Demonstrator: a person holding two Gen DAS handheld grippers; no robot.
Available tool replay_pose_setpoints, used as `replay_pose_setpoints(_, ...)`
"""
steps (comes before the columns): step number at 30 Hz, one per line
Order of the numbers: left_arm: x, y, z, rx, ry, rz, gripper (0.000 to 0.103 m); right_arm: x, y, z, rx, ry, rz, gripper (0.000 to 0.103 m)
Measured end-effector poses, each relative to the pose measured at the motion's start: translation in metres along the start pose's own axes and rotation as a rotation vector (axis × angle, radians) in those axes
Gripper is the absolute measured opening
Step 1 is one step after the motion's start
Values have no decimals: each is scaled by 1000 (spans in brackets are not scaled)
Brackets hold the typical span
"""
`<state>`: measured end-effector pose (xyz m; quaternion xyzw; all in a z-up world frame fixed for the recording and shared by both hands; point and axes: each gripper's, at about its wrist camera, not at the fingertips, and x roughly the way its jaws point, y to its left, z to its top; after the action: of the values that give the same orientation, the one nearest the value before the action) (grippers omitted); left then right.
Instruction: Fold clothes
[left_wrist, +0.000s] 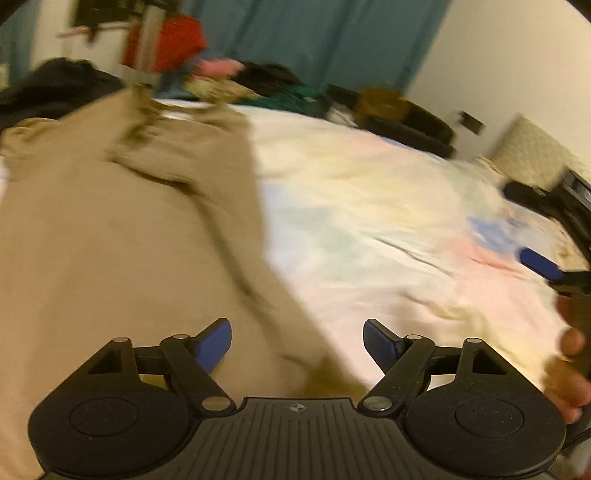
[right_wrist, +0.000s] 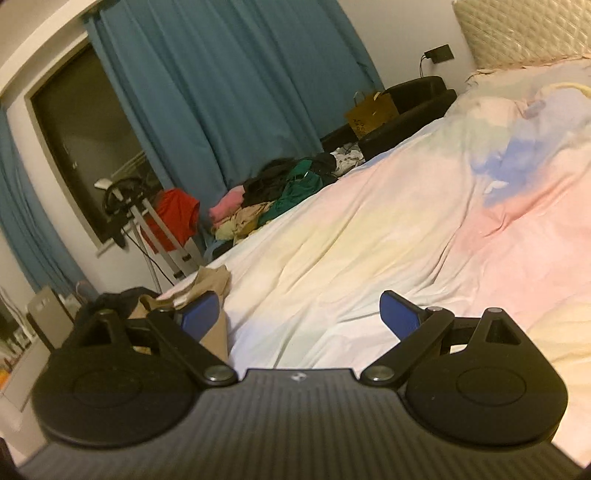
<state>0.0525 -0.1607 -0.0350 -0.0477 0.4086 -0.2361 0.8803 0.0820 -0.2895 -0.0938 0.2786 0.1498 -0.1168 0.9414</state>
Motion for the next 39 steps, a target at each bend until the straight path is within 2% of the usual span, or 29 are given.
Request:
replay_pose_setpoints(1,7,-10,-2,17,29,-14,76,0,0,-1,-5,-4,-1,95)
replay_pose_setpoints(2,15,-18,-4,40,67,-18,68,1,-2,-1,-9,-6,-5,95)
replay_pose_setpoints(4,30,-29,-11,78,124,-20,60,3,-6,-3,-6,5,-4,95)
replay_pose_setpoints(6,42,-35,-22,117,169,-6,56,6,-6,-4,-7,23,-1,95)
replay_pose_setpoints(7,48,-37,-27,140,190,1,49,7,-6,-5,-9,32,1,95)
replay_pose_setpoints(8,54,-35,-32,163,206,8,33,8,-6,-6,-11,41,2,95)
replay_pose_setpoints(9,58,-32,-37,174,217,20,25,9,-5,-6,-16,45,4,95)
replay_pose_setpoints(11,57,-21,-38,141,211,-7,4,9,-6,-6,-17,47,6,95)
replay_pose_setpoints(12,53,-15,-37,116,198,-35,4,9,-6,-6,-17,48,8,95)
replay_pose_setpoints(14,35,2,-30,44,153,-109,4,10,-7,-6,-8,54,7,95)
replay_pose_setpoints(16,16,31,-25,-75,128,-205,4,11,-7,-7,2,61,6,95)
replay_pose_setpoints(19,-8,85,-23,-241,129,-293,4,14,-2,-9,-3,75,7,95)
replay_pose_setpoints(20,-14,100,-24,-264,129,-286,4,15,1,-11,-14,81,9,95)
replay_pose_setpoints(25,-28,160,-42,-291,178,-126,6,19,20,-20,-73,116,26,95)
replay_pose_setpoints(27,-31,171,-49,-303,172,-113,15,20,27,-23,-95,131,33,95)
replay_pose_setpoints(28,-32,173,-51,-309,167,-114,27,21,30,-25,-105,136,36,95)
replay_pose_setpoints(29,-33,172,-51,-307,158,-118,39,21,33,-26,-114,140,39,95)
replay_pose_setpoints(31,-34,169,-52,-292,141,-126,50,22,38,-29,-131,151,37,95)
replay_pose_setpoints(37,-31,132,-56,-43,123,-89,61,30,50,-39,-172,189,30,95)
replay_pose_setpoints(39,-31,119,-61,39,121,-71,61,32,54,-42,-183,200,29,95)
